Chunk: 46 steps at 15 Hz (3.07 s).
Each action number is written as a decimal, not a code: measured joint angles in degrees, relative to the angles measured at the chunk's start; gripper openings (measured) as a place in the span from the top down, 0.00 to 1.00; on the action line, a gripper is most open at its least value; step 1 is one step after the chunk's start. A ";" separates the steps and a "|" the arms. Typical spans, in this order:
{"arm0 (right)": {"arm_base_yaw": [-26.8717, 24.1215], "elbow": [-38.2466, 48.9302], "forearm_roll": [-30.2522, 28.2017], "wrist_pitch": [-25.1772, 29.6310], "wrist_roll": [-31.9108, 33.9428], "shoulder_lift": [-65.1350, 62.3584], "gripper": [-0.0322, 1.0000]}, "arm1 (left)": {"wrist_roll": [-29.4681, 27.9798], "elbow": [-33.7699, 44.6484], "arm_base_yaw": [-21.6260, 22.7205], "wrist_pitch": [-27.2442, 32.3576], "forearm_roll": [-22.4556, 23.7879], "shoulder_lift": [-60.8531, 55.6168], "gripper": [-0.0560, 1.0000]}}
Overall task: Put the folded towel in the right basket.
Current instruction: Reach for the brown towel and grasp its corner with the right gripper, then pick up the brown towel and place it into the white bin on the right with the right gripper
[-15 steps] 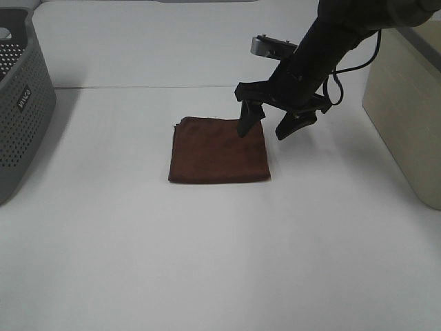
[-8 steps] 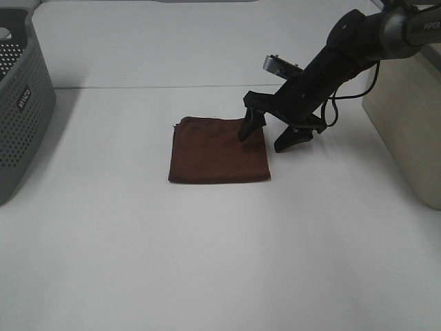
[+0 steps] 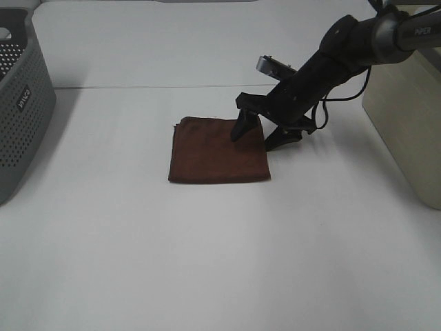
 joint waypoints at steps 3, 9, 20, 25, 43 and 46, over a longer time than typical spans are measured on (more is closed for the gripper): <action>3.04 0.00 2.46 -1.66 -0.74 0.80 0.30 | 0.00 0.00 0.00 0.00 0.00 0.00 0.12; 4.41 -0.29 3.50 -3.27 -0.69 1.89 0.60 | 0.00 0.00 0.00 0.00 0.00 0.00 0.12; 4.47 -0.40 -1.95 0.23 3.44 -0.06 0.23 | 0.00 0.00 0.00 0.00 0.00 0.00 0.12; 4.81 -0.46 5.79 0.11 -0.17 1.78 0.29 | 0.00 0.00 0.00 0.00 0.00 0.00 0.12; 7.85 -0.46 -15.18 7.96 3.27 -17.70 0.97 | 0.00 0.00 0.00 0.00 0.00 0.00 0.12; 6.42 -0.46 -23.09 12.49 6.59 -22.92 0.97 | 0.00 0.00 0.00 0.00 0.00 0.00 0.12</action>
